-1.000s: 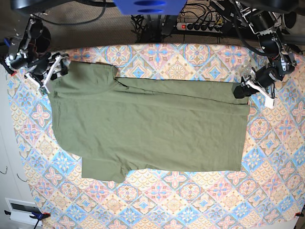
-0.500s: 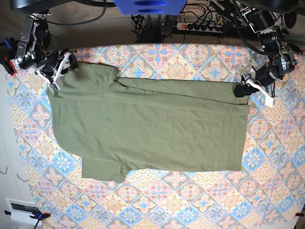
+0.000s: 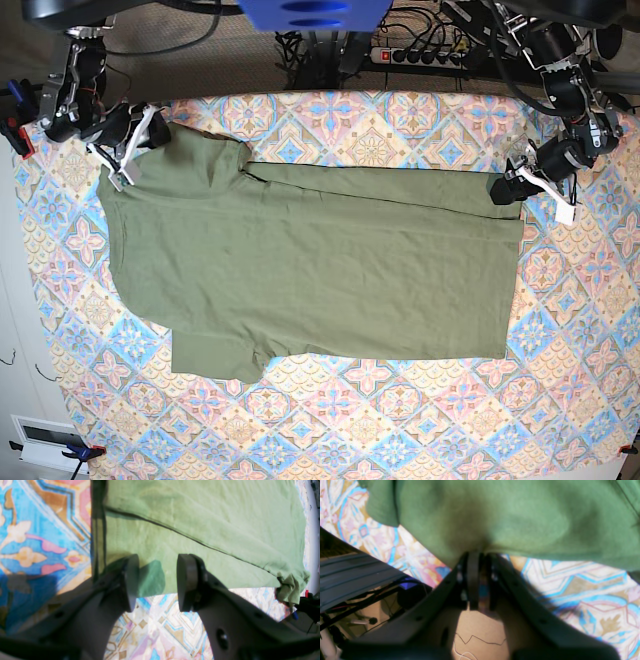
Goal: Layout the t-shirt on the table in an organized manner, then fold the t-shirt properly
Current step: 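Release the shirt with the right gripper and raise it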
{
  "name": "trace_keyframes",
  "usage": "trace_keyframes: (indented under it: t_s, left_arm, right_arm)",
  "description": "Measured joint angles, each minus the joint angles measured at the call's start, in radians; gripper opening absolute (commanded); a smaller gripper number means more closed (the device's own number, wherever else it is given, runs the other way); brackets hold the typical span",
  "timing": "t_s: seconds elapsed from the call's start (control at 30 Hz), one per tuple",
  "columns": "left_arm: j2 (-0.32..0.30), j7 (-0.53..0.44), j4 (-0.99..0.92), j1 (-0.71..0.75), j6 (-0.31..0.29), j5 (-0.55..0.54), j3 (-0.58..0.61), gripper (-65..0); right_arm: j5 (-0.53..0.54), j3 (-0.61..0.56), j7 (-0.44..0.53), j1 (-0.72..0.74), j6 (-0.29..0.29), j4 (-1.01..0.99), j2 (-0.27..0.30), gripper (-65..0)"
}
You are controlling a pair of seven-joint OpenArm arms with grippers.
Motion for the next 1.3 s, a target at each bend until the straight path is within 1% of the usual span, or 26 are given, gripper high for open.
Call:
trace_keyframes:
  t_s: [0.2,0.23,0.37,0.47,0.57,0.6,0.67,0.7,0.77,0.83,0.9,1.0,1.03,1.1,1.13,1.2,1.3]
  left_arm:
    - [0.000,0.000,0.000,0.000,0.000,0.000,0.000,-40.6]
    - [0.002,0.000,0.000,0.000,0.000,0.000,0.000,-40.6]
    - [0.003,0.000,0.000,0.003,0.000,0.000,0.000,-40.6]
    - [0.003,0.000,0.000,0.002,0.000,0.000,0.000,-40.6]
    - [0.003,0.000,0.000,0.002,0.000,0.000,0.000,-40.6]
    - [0.003,0.000,0.000,0.002,0.000,0.000,0.000,-40.4]
    - [0.003,0.000,0.000,0.003,-0.003,0.001,0.000,-40.3]
    - [0.003,0.000,0.000,0.003,-0.002,0.001,0.000,-40.3]
    - [0.001,-0.001,0.000,0.000,-0.003,0.000,0.000,-40.3]
    - [-0.002,-0.001,0.000,0.000,-0.002,0.000,0.000,-40.3]
    - [0.003,0.000,0.000,0.000,-0.003,0.000,0.000,-40.3]
    - [0.008,0.000,0.000,0.000,-0.003,0.003,0.002,-40.5]
    - [0.008,0.001,0.000,0.000,-0.003,0.003,0.002,-40.5]
    - [0.002,0.000,0.000,0.000,-0.002,0.002,0.002,-40.5]
    - [0.000,0.000,0.000,0.000,-0.002,0.001,0.002,-40.5]
    - [0.001,0.000,0.000,0.000,-0.002,0.001,0.002,-40.5]
    - [0.005,0.000,0.000,0.000,-0.002,0.001,0.004,-40.5]
  right_arm:
    - [-0.005,0.148,-0.009,0.009,0.000,0.000,0.005,-60.4]
    - [-0.005,0.159,-0.021,0.023,0.000,0.000,0.003,-60.4]
    - [0.004,0.169,-0.018,0.069,0.000,0.002,0.001,-60.3]
    - [0.003,0.168,-0.090,0.063,0.000,0.004,0.000,-59.5]
    - [-0.038,0.121,-0.105,0.035,-0.002,0.066,0.002,-53.2]
    - [-0.032,0.094,-0.092,0.036,-0.002,0.102,0.005,-49.8]
    - [0.003,0.066,-0.031,0.035,0.004,0.176,0.006,-43.3]
    - [-0.012,0.065,-0.024,0.025,0.003,0.215,0.006,-40.3]
    - [-0.094,0.065,-0.039,-0.019,0.003,0.249,0.014,-36.8]
    - [-0.142,0.058,-0.076,-0.053,0.003,0.237,0.010,-36.6]
    - [-0.159,0.013,-0.084,-0.060,-0.001,0.230,0.014,-36.8]
    - [-0.117,-0.074,-0.027,-0.036,0.000,0.246,0.018,-36.8]
    - [-0.113,-0.104,-0.003,-0.034,0.000,0.247,0.027,-36.8]
    - [-0.115,-0.166,0.018,-0.042,0.000,0.250,0.052,-36.8]
    - [-0.133,-0.194,0.033,-0.048,0.000,0.249,0.061,-36.8]
    - [-0.137,-0.233,0.032,-0.050,0.000,0.243,0.072,-36.6]
    - [-0.135,-0.265,0.038,-0.025,0.000,0.243,0.072,-36.5]
